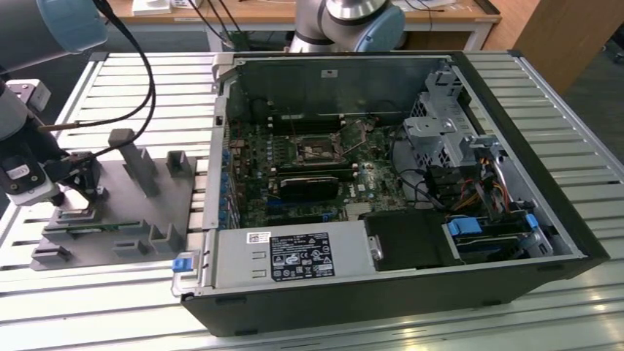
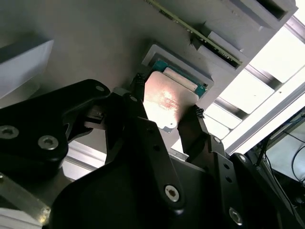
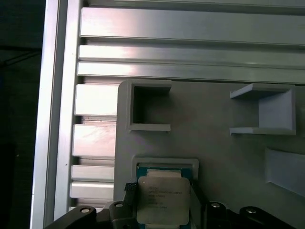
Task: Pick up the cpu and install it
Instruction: 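Pick up the cpu and move it towards the insertion slot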
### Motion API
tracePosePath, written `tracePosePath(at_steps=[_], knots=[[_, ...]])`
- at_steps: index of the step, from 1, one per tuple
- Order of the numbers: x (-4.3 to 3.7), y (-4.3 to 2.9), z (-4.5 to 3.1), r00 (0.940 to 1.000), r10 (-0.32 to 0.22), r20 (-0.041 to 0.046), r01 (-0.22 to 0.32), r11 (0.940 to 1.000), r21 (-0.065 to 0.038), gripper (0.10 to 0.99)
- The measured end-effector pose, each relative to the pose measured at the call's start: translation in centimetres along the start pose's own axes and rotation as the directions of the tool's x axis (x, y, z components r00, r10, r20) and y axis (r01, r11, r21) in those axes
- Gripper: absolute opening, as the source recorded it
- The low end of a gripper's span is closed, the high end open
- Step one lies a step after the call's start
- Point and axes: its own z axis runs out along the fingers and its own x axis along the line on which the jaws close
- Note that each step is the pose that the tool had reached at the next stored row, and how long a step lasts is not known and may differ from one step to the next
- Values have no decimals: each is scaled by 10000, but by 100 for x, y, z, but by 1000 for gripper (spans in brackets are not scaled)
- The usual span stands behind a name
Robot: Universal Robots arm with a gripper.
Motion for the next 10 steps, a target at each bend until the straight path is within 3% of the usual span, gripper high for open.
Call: tracePosePath(at_steps=[10], knots=[[0,11,-155,10000,0,-1,0,10000,1,533]])
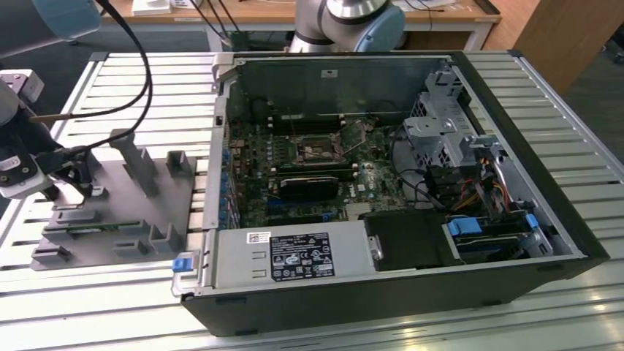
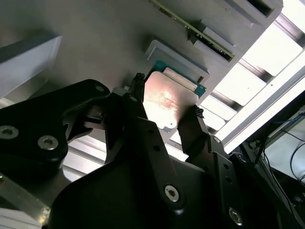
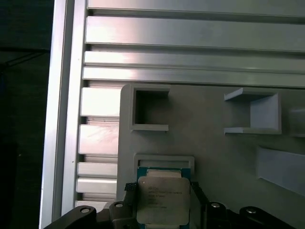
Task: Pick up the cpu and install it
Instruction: 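Pick up the cpu and move it towards the insertion slot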
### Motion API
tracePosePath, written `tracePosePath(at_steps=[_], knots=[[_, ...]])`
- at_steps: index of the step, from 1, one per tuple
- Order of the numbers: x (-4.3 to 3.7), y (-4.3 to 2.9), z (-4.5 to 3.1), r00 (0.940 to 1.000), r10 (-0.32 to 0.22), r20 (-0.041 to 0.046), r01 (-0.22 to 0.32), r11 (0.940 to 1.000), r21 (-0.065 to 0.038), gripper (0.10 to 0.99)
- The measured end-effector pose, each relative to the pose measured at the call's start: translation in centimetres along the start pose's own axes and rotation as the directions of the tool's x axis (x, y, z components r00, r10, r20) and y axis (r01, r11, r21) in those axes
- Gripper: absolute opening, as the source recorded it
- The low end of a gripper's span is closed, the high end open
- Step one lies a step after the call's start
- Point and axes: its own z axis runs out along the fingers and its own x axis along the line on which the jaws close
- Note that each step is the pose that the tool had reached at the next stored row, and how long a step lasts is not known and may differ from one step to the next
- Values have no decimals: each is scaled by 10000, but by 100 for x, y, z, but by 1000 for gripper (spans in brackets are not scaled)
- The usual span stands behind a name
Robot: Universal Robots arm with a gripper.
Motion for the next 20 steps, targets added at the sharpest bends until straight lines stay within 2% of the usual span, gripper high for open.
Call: tracePosePath(at_steps=[20], knots=[[4,18,-262,10000,-1,1,1,10000,-5,533]])
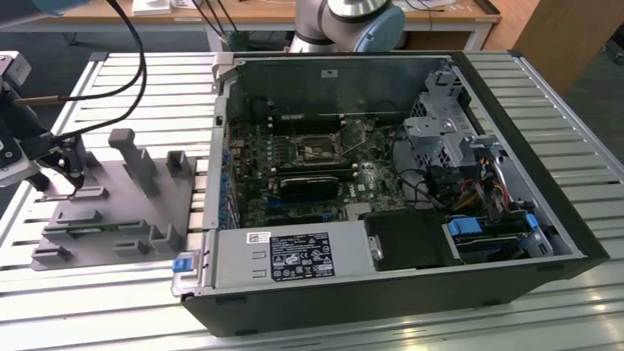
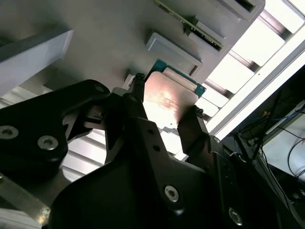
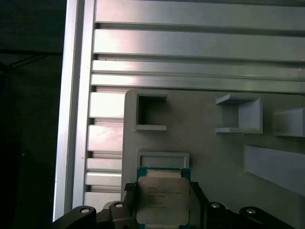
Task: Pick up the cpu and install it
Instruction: 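Pick up the cpu and move it towards the insertion slot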
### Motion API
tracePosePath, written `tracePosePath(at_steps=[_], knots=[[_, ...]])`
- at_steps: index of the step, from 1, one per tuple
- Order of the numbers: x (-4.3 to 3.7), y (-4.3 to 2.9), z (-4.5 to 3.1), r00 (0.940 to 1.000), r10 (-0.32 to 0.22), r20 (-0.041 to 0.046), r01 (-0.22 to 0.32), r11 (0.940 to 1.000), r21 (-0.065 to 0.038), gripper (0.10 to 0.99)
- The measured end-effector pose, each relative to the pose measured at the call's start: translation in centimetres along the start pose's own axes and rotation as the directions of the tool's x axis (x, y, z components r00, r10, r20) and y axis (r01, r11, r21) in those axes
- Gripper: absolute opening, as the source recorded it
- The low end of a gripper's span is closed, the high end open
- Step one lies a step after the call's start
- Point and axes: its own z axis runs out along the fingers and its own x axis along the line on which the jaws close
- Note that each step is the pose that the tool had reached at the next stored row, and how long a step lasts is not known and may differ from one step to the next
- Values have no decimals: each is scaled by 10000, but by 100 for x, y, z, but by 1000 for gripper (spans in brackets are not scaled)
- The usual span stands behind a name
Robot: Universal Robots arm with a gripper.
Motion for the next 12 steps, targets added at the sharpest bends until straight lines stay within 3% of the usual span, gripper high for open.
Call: tracePosePath(at_steps=[4,12], knots=[[3,4,-44,10000,1,1,-1,10000,0,533],[3,21,-250,10000,1,1,-1,10000,-1,533]])
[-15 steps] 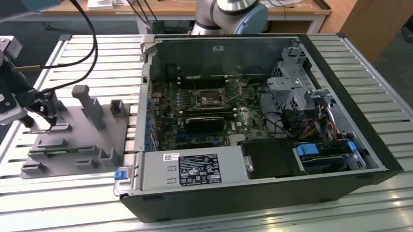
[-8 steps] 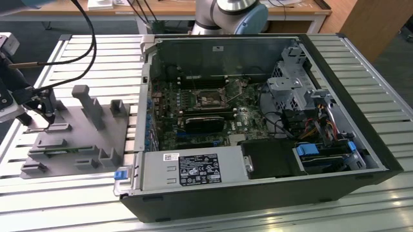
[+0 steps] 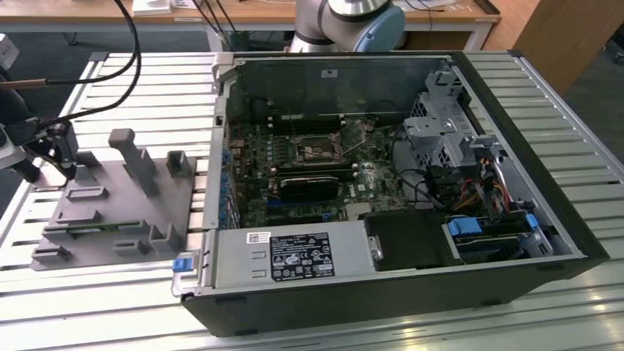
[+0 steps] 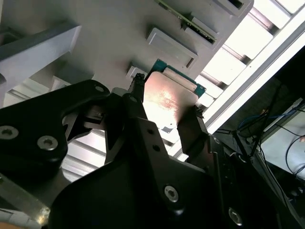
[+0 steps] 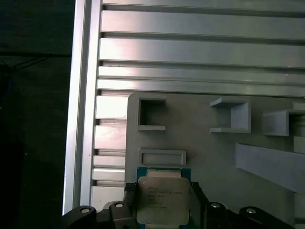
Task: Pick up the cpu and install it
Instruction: 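Pick up the cpu and move it towards the insertion slot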
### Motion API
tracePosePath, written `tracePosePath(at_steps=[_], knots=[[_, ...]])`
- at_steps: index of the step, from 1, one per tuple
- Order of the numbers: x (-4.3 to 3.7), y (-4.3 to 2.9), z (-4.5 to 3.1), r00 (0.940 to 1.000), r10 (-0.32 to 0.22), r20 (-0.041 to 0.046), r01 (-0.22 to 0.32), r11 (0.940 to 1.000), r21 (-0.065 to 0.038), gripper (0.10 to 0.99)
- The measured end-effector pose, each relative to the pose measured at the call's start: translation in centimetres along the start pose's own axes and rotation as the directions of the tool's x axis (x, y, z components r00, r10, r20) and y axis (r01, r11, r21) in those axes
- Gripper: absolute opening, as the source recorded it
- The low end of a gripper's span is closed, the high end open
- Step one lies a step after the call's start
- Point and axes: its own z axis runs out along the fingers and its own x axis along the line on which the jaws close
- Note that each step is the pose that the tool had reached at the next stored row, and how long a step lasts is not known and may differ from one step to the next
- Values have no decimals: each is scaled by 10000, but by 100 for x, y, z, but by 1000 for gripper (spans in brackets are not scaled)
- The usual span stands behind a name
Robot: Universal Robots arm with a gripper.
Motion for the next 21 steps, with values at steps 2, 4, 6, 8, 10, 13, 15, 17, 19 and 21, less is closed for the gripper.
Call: tracePosePath(at_steps=[2,4,6,8,10,13,15,17,19,21], knots=[[0,5,-61,10000,0,1,0,10000,0,533],[-1,9,-119,10000,-1,1,1,10000,0,533],[-1,14,-178,10000,0,1,0,10000,0,533],[-1,19,-246,10000,0,3,0,10000,-1,533],[-1,24,-315,10000,0,4,0,10000,-2,533],[-1,32,-419,10000,-1,9,1,10000,-4,533],[-2,38,-490,10000,-1,17,1,10000,-5,533],[-2,44,-556,10000,-2,21,2,10000,-5,533],[-2,48,-610,10000,-1,26,1,10000,-9,533],[-2,53,-665,10000,-2,30,2,10000,-10,533]])
